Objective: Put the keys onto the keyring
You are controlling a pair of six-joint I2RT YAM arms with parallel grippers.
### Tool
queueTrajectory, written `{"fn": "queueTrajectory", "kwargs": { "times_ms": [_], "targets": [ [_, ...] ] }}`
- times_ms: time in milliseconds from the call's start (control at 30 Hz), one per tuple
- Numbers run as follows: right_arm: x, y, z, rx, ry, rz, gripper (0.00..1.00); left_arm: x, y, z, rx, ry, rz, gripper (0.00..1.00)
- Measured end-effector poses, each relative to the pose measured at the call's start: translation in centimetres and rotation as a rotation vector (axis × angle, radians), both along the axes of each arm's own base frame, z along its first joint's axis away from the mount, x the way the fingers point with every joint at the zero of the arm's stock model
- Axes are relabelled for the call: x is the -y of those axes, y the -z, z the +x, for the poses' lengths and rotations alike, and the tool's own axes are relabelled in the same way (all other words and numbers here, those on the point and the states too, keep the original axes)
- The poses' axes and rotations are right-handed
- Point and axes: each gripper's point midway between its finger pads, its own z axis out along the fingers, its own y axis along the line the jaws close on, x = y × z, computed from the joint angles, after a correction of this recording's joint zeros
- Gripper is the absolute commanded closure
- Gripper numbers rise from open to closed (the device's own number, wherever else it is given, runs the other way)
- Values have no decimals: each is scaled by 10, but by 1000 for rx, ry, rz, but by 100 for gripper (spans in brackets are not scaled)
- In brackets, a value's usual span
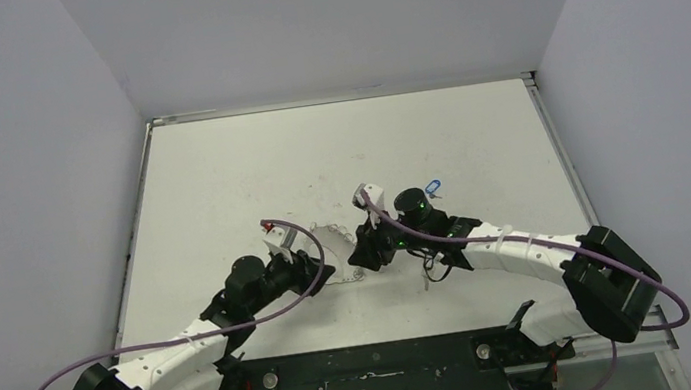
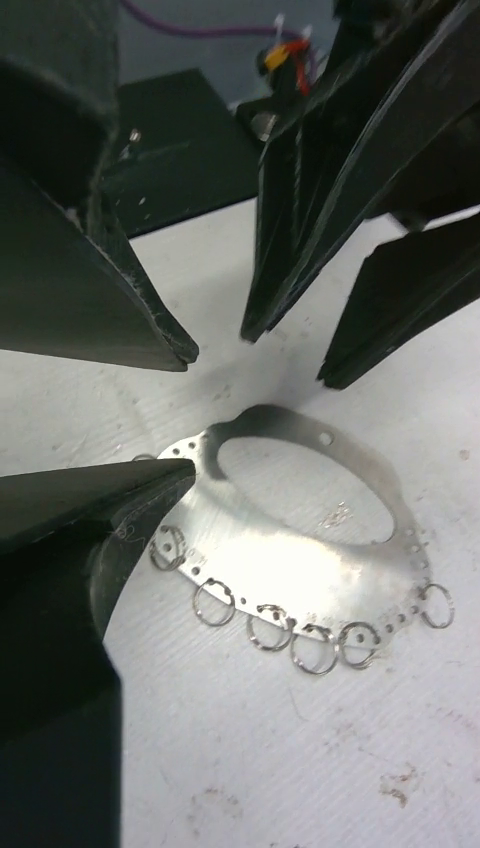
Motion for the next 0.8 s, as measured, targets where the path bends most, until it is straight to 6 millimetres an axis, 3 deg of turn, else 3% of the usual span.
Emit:
{"fn": "queueTrajectory", "kwargs": {
  "times_ms": [233, 533, 600, 800],
  "targets": [
    [20, 60, -5, 76, -143, -226, 59, -4, -7, -2, 16, -6, -5, 56],
    [6, 79, 6, 145, -278, -304, 66, -12, -17, -6, 35, -29, -13, 56],
    [1, 83, 6, 141, -296, -310, 70, -15, -20, -7, 44, -40, -17, 56],
    [1, 99, -6, 109, -349, -349, 98, -26, -27, -5, 70, -93, -19, 58]
  ]
}}
